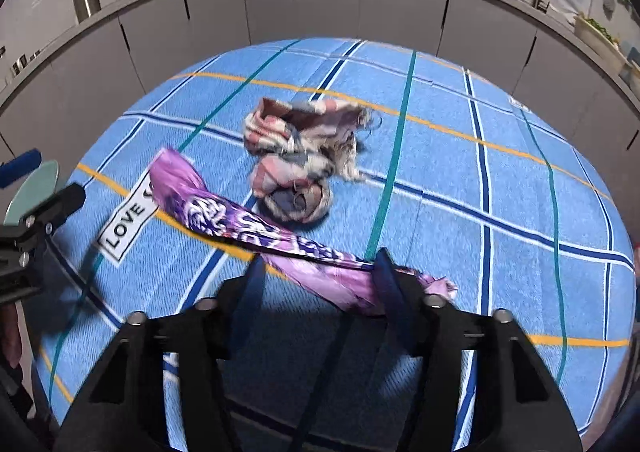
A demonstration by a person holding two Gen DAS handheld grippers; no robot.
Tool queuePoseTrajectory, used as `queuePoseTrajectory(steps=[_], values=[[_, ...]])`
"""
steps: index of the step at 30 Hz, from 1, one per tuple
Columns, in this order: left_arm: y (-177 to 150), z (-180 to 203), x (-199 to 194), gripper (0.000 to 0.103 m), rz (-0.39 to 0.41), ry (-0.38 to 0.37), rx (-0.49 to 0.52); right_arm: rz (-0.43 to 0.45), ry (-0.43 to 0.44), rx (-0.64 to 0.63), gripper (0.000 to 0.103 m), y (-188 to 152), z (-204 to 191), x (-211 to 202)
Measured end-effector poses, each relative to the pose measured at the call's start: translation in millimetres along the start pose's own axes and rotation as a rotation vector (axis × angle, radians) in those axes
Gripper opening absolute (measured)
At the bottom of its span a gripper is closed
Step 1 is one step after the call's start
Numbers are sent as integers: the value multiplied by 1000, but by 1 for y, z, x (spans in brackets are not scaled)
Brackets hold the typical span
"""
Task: Collect trash
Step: 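Move both open tools back to the purple wrapper and cloth scrap, then grasp the purple wrapper with the right tool while the left grasps the patterned cloth scrap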
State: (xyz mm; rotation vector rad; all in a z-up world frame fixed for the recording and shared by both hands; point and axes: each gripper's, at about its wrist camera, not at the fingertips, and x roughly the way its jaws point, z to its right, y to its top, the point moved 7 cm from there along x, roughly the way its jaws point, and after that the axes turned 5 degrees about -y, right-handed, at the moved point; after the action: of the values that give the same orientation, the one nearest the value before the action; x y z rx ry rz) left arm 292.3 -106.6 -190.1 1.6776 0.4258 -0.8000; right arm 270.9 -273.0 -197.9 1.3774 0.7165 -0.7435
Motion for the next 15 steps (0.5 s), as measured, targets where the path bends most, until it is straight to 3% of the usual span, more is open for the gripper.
queuePoseTrajectory(steps=[5,7,10,14,15], values=[[-2,5,-2,98,-2,-6,6,-11,24,-21,28,-7,-4,-4],[-2,7,-6,98,2,-9,11,-16,45,-35,11,-9,-9,-6],[-1,7,-11,98,10,-6,11,-14,53,-54,5,-15,-16,-12],[-1,6,-15,98,15,1,8,20,73,-50,11,-14,-21,-23],[-1,5,-15,98,14,1,9,29,99,-36,23,-12,-22,-27]])
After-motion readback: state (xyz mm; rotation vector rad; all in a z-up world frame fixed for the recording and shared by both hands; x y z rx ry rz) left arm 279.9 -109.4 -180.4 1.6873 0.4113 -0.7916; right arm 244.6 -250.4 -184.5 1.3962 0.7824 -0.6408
